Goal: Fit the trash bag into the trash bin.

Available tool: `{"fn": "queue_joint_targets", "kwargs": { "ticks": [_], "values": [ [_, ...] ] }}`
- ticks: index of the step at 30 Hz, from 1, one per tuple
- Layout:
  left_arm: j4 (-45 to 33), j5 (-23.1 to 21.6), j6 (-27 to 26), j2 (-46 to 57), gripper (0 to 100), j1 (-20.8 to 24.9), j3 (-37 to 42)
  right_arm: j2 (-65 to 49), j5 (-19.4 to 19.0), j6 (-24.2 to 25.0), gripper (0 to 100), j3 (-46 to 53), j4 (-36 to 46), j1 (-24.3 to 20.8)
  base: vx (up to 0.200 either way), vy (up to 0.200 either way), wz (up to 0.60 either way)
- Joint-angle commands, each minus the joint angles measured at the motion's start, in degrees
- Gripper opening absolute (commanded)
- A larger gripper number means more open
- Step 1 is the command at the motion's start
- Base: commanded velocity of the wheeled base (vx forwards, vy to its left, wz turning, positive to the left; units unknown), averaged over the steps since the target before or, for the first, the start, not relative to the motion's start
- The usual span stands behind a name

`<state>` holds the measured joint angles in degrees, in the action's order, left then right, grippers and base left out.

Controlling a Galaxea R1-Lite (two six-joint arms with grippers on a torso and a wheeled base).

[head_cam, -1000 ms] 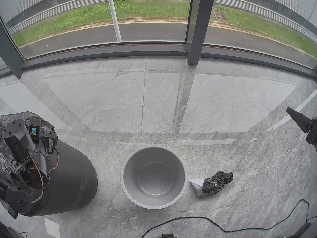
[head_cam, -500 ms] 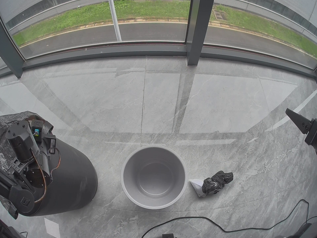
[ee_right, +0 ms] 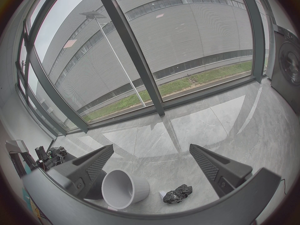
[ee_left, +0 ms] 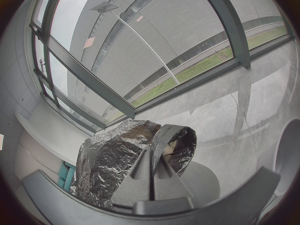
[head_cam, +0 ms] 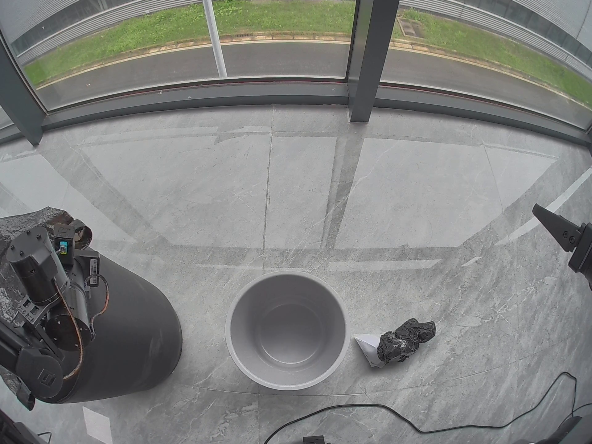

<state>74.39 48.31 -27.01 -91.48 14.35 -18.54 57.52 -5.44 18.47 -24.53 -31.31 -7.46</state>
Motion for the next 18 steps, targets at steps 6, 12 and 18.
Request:
{"fn": "queue_joint_targets", "kwargs": {
  "ticks": [6,12,18],
  "values": [
    [11.7,-1.6,2.1,4.7,0,1.6,-5.4,-1.0,-2.2,4.7,100,-3.2,-0.1,-3.4,0.000,0.000,0.00],
    [11.7,-1.2,5.1,6.3,0,8.8,-14.4,0.5,-2.0,6.0,100,-6.4,0.8,-13.4,0.000,0.000,0.00],
    [7.7,2.8,8.0,6.8,0,17.7,-27.2,7.6,-1.9,5.9,100,-8.2,0.0,-20.8,0.000,0.000,0.00]
  ]
}}
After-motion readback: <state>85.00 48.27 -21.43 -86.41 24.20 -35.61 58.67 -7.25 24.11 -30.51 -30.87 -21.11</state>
